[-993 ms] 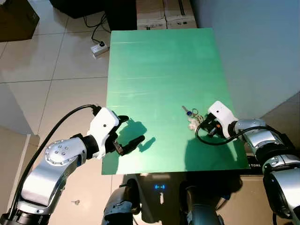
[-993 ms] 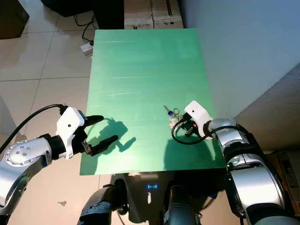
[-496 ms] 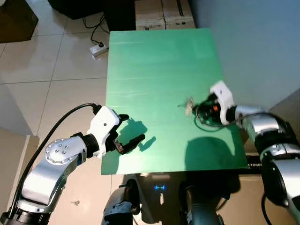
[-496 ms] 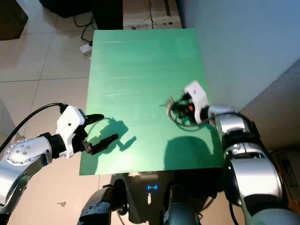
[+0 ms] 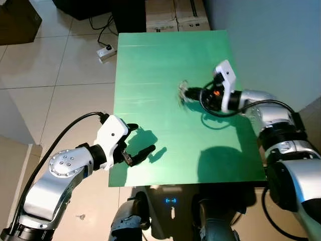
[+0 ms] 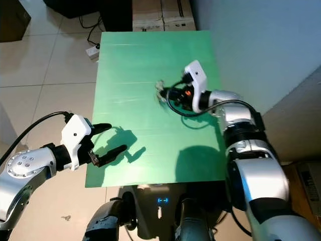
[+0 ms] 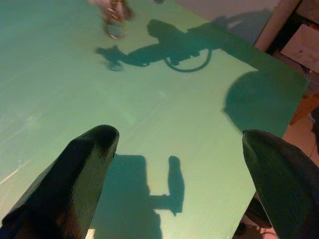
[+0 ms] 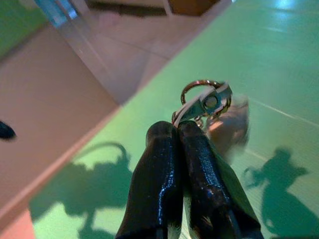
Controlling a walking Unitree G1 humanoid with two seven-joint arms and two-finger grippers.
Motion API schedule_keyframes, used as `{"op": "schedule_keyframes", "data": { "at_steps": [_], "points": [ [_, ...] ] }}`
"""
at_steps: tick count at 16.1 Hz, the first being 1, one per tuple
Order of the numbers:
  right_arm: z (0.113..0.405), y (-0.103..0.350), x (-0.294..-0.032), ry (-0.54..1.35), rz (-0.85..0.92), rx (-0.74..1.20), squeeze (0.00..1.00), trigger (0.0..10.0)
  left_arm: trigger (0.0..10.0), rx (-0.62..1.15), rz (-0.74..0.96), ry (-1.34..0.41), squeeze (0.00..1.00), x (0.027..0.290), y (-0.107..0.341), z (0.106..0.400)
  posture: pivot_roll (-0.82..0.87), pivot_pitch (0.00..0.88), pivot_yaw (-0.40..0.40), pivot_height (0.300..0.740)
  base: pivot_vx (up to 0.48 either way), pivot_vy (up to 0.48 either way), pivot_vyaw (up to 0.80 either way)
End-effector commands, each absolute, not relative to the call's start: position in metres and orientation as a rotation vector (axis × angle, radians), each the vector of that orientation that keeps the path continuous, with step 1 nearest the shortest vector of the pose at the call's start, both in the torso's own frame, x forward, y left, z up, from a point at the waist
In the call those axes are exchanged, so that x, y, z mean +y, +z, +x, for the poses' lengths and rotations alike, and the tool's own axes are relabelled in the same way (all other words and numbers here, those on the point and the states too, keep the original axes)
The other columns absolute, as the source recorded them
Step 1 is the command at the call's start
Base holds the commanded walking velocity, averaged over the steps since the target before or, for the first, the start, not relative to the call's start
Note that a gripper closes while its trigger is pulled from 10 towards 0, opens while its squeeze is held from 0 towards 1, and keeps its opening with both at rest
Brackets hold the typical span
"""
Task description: Hang keys on a hook
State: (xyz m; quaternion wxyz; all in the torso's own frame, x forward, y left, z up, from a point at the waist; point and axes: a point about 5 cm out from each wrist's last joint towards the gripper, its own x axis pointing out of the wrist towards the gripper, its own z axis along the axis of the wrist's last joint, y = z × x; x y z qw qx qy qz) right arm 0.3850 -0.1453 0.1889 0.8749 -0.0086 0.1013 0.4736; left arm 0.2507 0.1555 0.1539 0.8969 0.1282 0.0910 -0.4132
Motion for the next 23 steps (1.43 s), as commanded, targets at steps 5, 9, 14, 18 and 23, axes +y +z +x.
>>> {"op": "schedule_keyframes", "data": {
  "at_steps": [5, 9, 14, 18, 23],
  "points": [
    [0.367, 0.138, -0.156, 0.957, -0.021, 0.363, 0.00, 0.0, 10.0, 0.199, 0.269, -0.858, 0.00, 0.154, 0.151, 0.246, 0.01, 0.308, 0.046, 0.740, 0.000, 0.000, 0.00],
    [0.360, 0.125, -0.148, 0.995, -0.047, 0.394, 0.00, 0.0, 10.0, 0.200, 0.270, -0.858, 0.00, 0.154, 0.150, 0.247, 0.01, 0.308, 0.050, 0.740, 0.000, 0.000, 0.00],
    [0.365, 0.149, -0.120, 1.080, -0.040, 0.301, 0.00, 0.0, 10.0, 0.196, 0.277, -0.857, 0.00, 0.155, 0.151, 0.249, 0.01, 0.310, 0.051, 0.740, 0.000, 0.000, 0.00],
    [0.365, 0.167, -0.116, 1.126, 0.044, 0.256, 0.00, 0.0, 10.0, 0.195, 0.275, -0.859, 0.00, 0.153, 0.151, 0.249, 0.00, 0.309, 0.051, 0.740, 0.000, 0.000, 0.00],
    [0.348, 0.119, -0.142, 1.044, -0.032, 0.424, 0.00, 0.0, 10.0, 0.197, 0.272, -0.857, 0.00, 0.152, 0.151, 0.248, 0.01, 0.319, 0.052, 0.740, 0.000, 0.000, 0.00]
  ]
}}
